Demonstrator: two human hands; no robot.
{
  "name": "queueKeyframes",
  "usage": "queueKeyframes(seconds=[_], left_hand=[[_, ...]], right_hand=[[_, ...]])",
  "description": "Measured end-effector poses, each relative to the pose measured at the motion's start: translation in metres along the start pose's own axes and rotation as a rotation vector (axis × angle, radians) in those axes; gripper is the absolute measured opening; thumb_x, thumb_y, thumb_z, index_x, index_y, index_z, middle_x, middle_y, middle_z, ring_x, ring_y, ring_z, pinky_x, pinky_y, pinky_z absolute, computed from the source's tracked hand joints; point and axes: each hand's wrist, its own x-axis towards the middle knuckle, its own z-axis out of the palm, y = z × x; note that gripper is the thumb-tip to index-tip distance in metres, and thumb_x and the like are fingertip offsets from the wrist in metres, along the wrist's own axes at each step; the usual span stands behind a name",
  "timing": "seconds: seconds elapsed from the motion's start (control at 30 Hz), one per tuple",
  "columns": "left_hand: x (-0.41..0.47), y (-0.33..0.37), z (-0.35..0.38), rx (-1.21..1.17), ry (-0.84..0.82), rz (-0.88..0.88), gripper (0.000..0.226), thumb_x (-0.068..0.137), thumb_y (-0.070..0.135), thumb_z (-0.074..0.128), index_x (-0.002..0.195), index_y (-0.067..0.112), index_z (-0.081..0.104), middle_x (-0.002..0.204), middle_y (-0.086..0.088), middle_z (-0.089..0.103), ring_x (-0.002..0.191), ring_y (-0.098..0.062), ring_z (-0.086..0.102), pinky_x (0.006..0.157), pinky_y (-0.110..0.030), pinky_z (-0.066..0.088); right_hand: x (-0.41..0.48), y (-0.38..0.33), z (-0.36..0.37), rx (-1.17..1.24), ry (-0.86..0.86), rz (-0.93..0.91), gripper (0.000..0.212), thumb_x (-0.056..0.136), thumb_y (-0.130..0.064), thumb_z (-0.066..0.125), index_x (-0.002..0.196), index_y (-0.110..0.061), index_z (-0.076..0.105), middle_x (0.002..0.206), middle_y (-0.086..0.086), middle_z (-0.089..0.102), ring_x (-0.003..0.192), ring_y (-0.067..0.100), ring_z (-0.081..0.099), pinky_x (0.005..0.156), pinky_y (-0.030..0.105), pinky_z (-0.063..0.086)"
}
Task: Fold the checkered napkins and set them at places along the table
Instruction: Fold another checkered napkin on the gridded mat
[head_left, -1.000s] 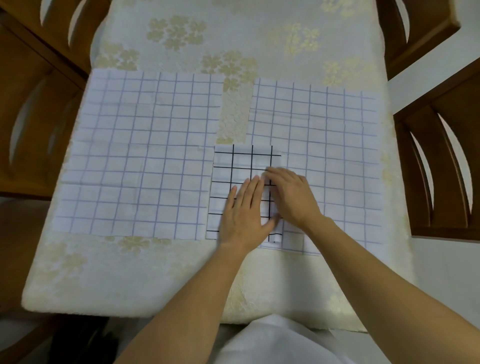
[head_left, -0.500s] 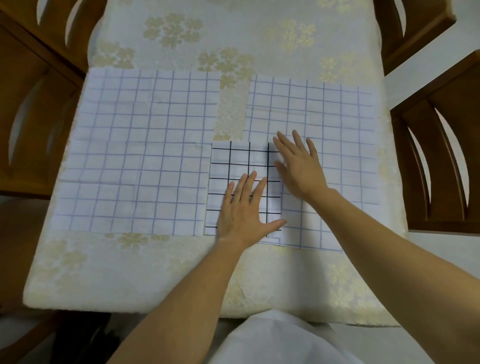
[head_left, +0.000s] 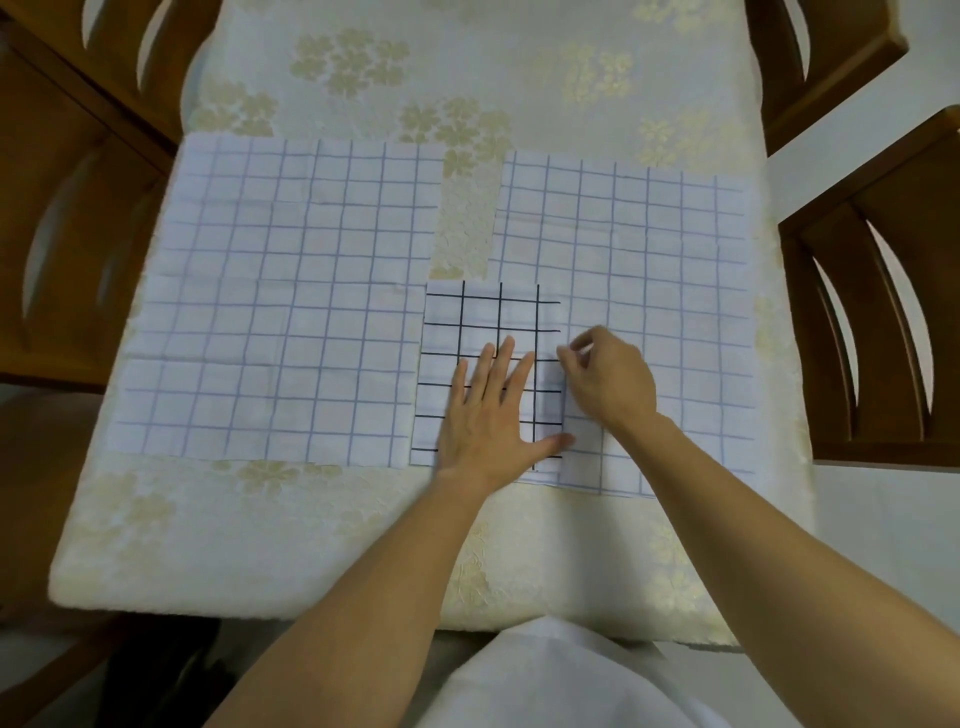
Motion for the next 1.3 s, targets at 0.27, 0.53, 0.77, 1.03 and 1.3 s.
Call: queueKeyframes(seconds=[0.27, 0.53, 0.77, 1.03, 1.3], left_hand=[[0.014, -0.016, -0.028, -0.253, 0.074, 0.066, 0.054, 0.102, 0.031, 0.056, 0.152, 0.018, 0.041, 0.163, -0.006, 0.032, 0.151, -0.023, 0.025, 0.125, -0.042, 0.021], [0.093, 0.001, -0.103, 0.392, -0.172, 0.602, 0.035, 0.104, 0.034, 0.052, 0.138, 0.031, 0.054, 0.164, 0.003, 0.031, 0.156, -0.024, 0.011, 0.127, -0.048, 0.0], [0.116, 0.016, -0.137, 0.571, -0.285, 0.603, 0.015, 0.1, 0.04, 0.058, 0.106, 0.03, 0.066, 0.109, 0.007, 0.067, 0.127, -0.018, 0.05, 0.127, -0.05, -0.002], [0.127, -0.008, -0.169, 0.387, -0.244, 0.529, 0.02, 0.096, 0.047, 0.062, 0.105, 0.03, 0.067, 0.122, 0.008, 0.064, 0.135, -0.019, 0.045, 0.125, -0.05, 0.0], [0.119, -0.04, -0.188, -0.291, -0.211, 0.095, 0.022, 0.091, 0.049, 0.071, 0.099, 0.029, 0.074, 0.105, 0.0, 0.07, 0.099, -0.02, 0.063, 0.084, -0.039, 0.052]], right_hand=[[-0.02, 0.0, 0.014, 0.119, -0.133, 0.05, 0.019, 0.094, -0.034, 0.066, 0.095, -0.015, 0.061, 0.083, 0.001, 0.066, 0.08, 0.021, 0.063, 0.078, 0.042, 0.057], [-0.018, 0.002, -0.017, 0.175, -0.286, -0.162, 0.017, 0.1, -0.028, 0.061, 0.092, -0.016, 0.053, 0.073, -0.004, 0.059, 0.064, 0.01, 0.052, 0.057, 0.022, 0.036], [-0.019, 0.017, -0.033, 0.358, -0.418, -0.094, 0.005, 0.096, -0.023, 0.065, 0.097, -0.019, 0.062, 0.078, -0.004, 0.071, 0.067, 0.012, 0.061, 0.07, 0.037, 0.053], [-0.008, 0.036, -0.059, 0.498, -0.554, -0.072, 0.012, 0.099, -0.019, 0.062, 0.096, -0.014, 0.073, 0.077, 0.006, 0.066, 0.069, 0.014, 0.055, 0.071, 0.032, 0.048], [0.018, 0.046, -0.07, 0.692, -0.232, 0.09, 0.015, 0.091, -0.025, 0.074, 0.1, -0.012, 0.076, 0.085, -0.003, 0.072, 0.067, 0.0, 0.06, 0.061, 0.016, 0.047]])
